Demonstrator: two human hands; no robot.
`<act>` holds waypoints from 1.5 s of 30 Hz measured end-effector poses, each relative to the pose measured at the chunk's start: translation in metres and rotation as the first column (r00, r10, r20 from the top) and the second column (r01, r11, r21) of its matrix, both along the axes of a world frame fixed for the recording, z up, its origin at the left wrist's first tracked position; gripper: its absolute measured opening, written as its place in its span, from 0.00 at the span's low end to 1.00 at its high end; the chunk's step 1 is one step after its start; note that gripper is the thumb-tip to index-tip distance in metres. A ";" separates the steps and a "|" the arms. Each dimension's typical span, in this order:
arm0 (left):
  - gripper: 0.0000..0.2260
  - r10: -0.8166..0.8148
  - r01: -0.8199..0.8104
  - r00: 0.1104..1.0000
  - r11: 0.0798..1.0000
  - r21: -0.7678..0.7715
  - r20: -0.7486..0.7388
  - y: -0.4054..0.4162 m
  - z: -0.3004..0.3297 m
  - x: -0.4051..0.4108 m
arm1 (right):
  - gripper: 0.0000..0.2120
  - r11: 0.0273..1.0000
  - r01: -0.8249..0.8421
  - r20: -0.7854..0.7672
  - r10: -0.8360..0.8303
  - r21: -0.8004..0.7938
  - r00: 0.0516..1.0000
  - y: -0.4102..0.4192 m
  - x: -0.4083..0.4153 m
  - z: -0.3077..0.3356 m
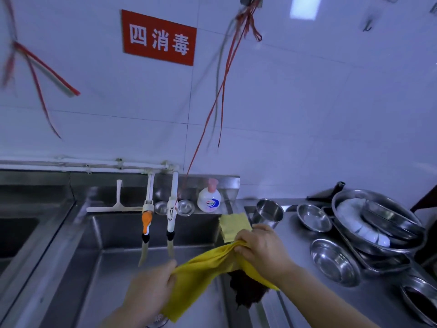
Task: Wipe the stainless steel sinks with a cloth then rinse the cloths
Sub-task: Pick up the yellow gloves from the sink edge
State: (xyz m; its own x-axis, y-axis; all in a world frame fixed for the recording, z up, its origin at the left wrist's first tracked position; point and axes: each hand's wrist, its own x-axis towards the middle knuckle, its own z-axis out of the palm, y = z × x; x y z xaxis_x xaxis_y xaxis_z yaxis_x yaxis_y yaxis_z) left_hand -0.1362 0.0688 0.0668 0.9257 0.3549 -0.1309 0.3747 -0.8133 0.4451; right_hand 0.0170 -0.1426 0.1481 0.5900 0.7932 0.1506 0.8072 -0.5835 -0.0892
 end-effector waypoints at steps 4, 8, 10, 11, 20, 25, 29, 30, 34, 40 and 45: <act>0.06 -0.034 -0.035 0.968 0.963 0.267 0.250 0.066 0.062 0.037 | 0.05 0.963 0.145 -0.220 -0.094 0.227 0.971 0.040 0.016 0.012; 0.10 -0.124 -0.075 0.897 0.903 0.422 0.425 0.131 0.113 0.092 | 0.04 0.868 0.348 -0.470 -0.156 0.354 0.869 0.092 0.044 0.027; 0.10 -0.150 -0.084 0.891 0.873 0.481 0.429 0.161 0.125 0.125 | 0.05 0.833 0.398 -0.521 -0.160 0.384 0.838 0.117 0.060 0.034; 0.09 -0.151 -0.091 0.895 0.859 0.503 0.419 0.173 0.127 0.142 | 0.05 0.816 0.423 -0.541 -0.166 0.394 0.825 0.127 0.067 0.034; 0.10 -0.134 0.035 0.823 0.982 0.187 0.551 0.187 0.120 0.268 | 0.05 0.641 0.582 -0.594 -0.235 0.500 0.769 0.153 0.099 0.000; 0.15 -0.043 0.255 0.908 0.846 -0.468 0.417 0.177 0.097 0.306 | 0.04 0.602 0.609 -0.608 -0.243 0.516 0.756 0.151 0.099 -0.013; 0.12 -0.169 0.256 0.964 0.805 -0.536 0.207 0.178 0.056 0.316 | 0.03 0.628 0.605 -0.599 -0.262 0.490 0.757 0.156 0.103 -0.020; 0.10 -0.158 0.230 0.971 0.815 -0.531 0.178 0.179 0.049 0.317 | 0.03 0.634 0.606 -0.598 -0.268 0.481 0.755 0.159 0.103 -0.022; 0.18 0.030 0.084 0.981 0.829 -0.553 0.193 0.191 0.038 0.312 | 0.03 0.639 0.601 -0.592 -0.270 0.480 0.759 0.169 0.108 -0.025; 0.13 0.193 -0.049 0.977 0.619 -0.784 0.092 0.177 0.051 0.271 | 0.07 0.612 0.546 -0.556 -0.201 0.572 0.807 0.183 0.109 -0.015; 0.25 0.066 -0.082 0.996 0.276 -0.958 -0.066 0.172 0.038 0.258 | 0.04 0.647 0.467 -0.463 -0.194 0.602 0.865 0.193 0.109 -0.014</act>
State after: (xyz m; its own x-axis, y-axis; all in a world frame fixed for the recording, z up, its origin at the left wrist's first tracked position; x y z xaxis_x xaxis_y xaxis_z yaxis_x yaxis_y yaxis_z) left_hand 0.1219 0.2412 0.1052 0.8985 0.0334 -0.4378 0.4198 0.2271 0.8788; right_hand 0.1264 0.0503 0.1346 0.9086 0.2877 0.3028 0.4093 -0.4686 -0.7829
